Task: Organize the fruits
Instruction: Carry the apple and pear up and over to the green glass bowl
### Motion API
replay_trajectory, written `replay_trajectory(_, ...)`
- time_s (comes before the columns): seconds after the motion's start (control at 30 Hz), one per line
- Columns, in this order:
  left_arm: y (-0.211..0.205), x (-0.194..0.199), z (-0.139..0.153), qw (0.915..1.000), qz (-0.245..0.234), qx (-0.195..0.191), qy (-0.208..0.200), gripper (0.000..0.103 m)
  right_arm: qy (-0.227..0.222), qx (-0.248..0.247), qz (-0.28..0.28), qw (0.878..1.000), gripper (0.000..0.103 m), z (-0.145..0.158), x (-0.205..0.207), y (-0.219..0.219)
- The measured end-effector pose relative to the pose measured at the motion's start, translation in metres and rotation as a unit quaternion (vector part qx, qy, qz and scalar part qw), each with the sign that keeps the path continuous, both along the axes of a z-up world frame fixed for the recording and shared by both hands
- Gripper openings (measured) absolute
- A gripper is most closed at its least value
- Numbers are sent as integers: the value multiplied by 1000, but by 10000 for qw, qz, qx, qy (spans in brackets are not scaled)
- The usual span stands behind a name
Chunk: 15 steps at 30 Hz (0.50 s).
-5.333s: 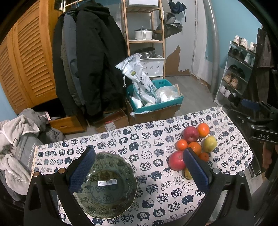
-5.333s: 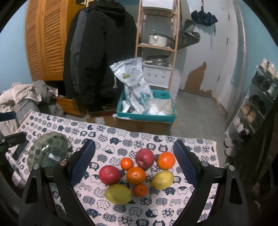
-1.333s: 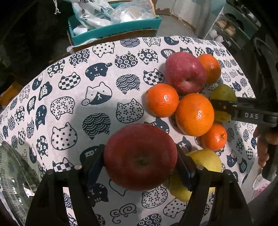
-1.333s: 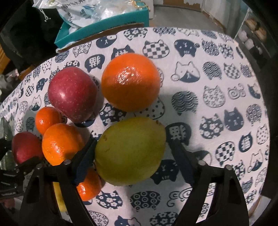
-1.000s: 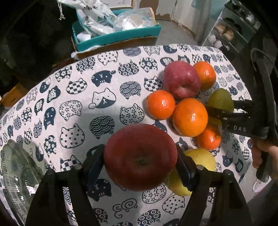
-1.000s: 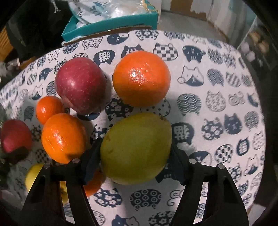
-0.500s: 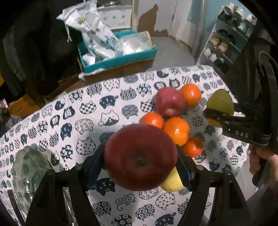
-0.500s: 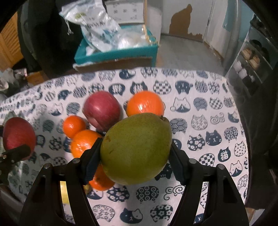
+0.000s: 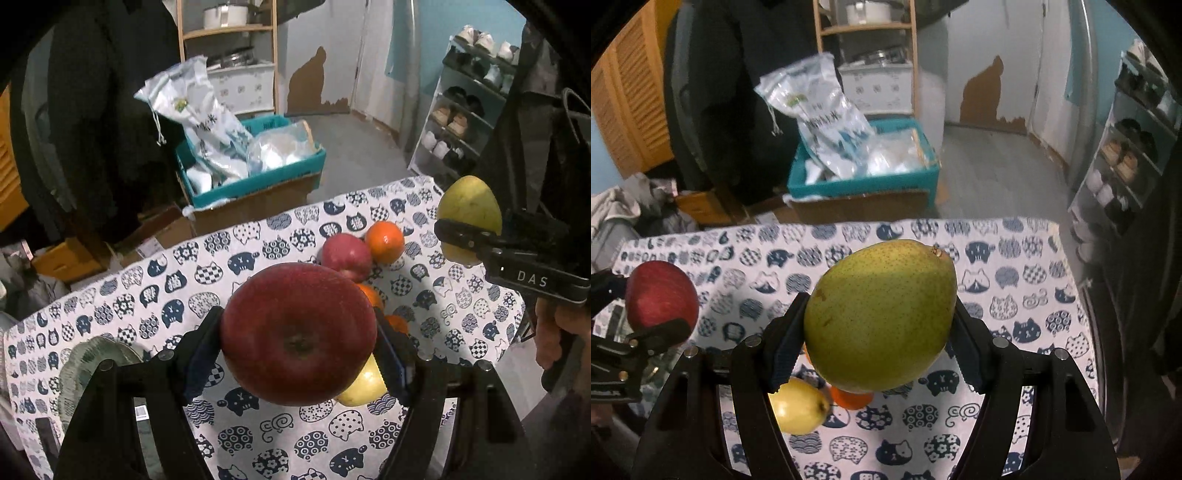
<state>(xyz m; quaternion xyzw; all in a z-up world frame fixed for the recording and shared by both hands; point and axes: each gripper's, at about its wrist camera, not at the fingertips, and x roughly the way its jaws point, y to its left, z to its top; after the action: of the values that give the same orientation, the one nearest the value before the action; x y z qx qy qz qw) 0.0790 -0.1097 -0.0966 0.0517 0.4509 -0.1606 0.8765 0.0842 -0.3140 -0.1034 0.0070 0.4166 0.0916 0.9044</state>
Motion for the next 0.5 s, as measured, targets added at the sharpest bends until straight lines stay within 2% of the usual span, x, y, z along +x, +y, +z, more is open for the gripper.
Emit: replay_trajectory(0.5, 11, -21, 45, 9986, -15, -187, -491, 78, -618, 188, 220, 9977, 71, 59, -22, 5)
